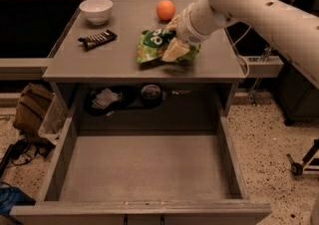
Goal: Pick green rice chip bag from top drawer and place on counter
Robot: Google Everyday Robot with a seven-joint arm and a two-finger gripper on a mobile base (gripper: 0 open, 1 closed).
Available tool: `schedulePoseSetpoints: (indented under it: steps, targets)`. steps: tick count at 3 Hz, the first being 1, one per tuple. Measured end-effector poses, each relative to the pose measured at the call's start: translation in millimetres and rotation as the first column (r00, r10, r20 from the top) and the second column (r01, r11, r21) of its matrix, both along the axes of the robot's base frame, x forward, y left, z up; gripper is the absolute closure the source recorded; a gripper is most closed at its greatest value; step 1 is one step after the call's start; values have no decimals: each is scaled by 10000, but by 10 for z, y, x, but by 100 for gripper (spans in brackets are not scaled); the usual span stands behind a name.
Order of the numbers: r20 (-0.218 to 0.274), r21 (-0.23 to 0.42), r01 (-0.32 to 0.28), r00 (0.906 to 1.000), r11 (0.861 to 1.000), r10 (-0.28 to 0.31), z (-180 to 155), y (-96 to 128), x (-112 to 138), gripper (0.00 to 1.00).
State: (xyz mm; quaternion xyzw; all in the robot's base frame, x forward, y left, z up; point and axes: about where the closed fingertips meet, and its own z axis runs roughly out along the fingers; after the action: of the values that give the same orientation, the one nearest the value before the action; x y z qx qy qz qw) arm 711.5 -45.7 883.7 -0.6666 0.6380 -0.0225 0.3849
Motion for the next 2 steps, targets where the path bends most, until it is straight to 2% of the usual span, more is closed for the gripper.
schedulePoseSetpoints:
  steps: [1,2]
  targets:
    - [0,0,0,10000,10000,0,0,0,0,0]
    - [0,0,0,10000,10000,0,0,0,0,0]
